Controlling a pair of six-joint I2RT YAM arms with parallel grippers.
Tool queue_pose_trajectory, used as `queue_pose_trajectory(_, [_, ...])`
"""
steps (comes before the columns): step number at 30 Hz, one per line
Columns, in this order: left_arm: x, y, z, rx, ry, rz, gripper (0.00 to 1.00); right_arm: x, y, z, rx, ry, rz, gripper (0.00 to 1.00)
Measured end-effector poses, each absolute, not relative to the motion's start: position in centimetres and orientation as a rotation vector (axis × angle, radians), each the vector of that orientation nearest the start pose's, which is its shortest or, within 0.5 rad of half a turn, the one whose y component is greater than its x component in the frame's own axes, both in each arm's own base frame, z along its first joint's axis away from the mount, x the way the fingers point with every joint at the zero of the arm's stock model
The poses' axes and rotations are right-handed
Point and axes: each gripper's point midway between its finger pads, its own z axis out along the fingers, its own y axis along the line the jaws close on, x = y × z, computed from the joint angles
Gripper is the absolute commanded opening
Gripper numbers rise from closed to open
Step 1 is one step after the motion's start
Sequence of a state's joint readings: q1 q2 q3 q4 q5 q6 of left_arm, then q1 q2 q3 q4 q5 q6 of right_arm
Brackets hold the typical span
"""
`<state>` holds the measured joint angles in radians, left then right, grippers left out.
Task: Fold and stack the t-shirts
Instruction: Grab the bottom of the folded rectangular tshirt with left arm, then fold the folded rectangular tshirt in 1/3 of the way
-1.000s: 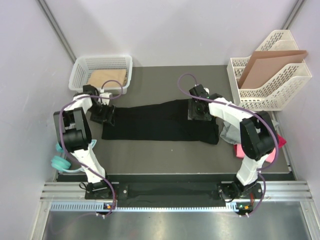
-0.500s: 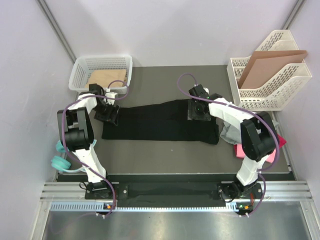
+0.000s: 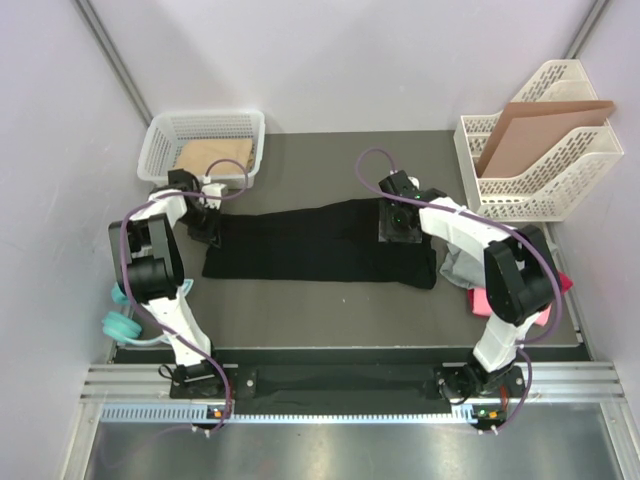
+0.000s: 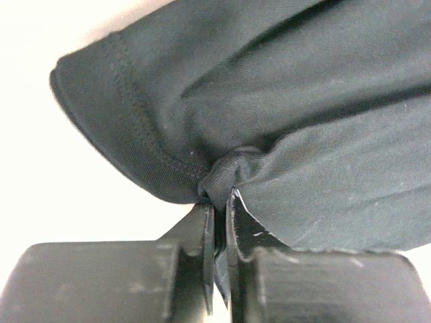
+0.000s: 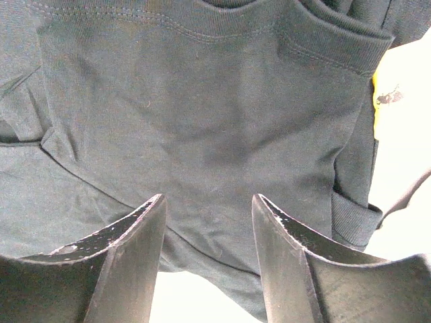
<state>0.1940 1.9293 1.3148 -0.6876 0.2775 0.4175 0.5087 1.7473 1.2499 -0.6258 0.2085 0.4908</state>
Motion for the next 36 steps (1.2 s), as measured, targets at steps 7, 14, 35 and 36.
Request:
queue_pose_trajectory(7, [37.4, 4.5, 2.2, 0.341, 2.769, -0.257, 0.00, 34.5, 17.2, 7.6, 0.043, 2.635, 0.051, 0.51])
queue_pose_trajectory(14, [35.3, 7.7, 3.2, 0.297, 2.853, -0.156, 0.00, 34.5, 17.2, 8.5, 0.047, 2.614, 0.064, 0.50])
queue_pose_trajectory(35, [36.2, -1.9, 11.8, 0.553, 2.776, -0.057, 0.00, 33.2, 16.5, 8.3, 0.047, 2.614, 0.065, 0.48])
queue_pose_trajectory(36, [36.0, -3.1, 12.0, 0.580, 2.777, -0.065, 0.00, 33.2, 16.5, 8.3, 0.047, 2.614, 0.065, 0.48])
